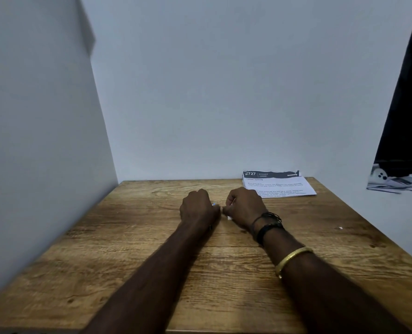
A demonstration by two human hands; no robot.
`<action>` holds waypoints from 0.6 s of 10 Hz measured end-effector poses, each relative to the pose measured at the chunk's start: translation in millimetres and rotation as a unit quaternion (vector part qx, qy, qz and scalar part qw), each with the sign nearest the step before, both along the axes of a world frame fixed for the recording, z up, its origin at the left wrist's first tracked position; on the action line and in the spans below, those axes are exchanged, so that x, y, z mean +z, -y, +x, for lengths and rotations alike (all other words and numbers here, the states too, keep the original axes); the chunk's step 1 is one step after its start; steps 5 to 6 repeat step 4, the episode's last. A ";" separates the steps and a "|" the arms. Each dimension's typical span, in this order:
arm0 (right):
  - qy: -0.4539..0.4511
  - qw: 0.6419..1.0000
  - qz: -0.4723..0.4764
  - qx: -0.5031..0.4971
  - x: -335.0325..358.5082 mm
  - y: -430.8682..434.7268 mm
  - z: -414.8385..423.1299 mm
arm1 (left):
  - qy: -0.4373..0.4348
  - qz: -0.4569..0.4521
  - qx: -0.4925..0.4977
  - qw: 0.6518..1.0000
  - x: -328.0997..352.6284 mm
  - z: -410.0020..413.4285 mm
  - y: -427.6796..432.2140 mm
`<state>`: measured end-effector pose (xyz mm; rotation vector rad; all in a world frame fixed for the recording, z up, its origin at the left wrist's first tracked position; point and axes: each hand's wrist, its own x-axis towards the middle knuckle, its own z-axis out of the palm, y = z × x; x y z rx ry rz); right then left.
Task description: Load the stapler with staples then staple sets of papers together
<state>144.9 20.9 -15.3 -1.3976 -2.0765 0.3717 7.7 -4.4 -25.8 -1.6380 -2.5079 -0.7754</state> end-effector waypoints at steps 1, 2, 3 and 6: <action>0.009 1.000 0.008 -0.002 -1.9 -1.3 0.5 | -0.006 -0.002 -0.002 1.000 -0.5 0.2 -1.1; 0.001 1.000 0.004 -0.004 -3.1 -4.1 0.8 | -0.029 -0.001 -0.012 1.000 -2.0 -3.8 -0.2; 0.008 0.999 -0.034 0.010 6.9 -5.9 1.7 | -0.033 0.016 -0.024 0.999 6.9 -10.0 6.8; 0.018 1.000 0.013 0.005 27.7 -6.6 -0.2 | -0.092 0.112 -0.035 0.989 24.4 -15.9 14.0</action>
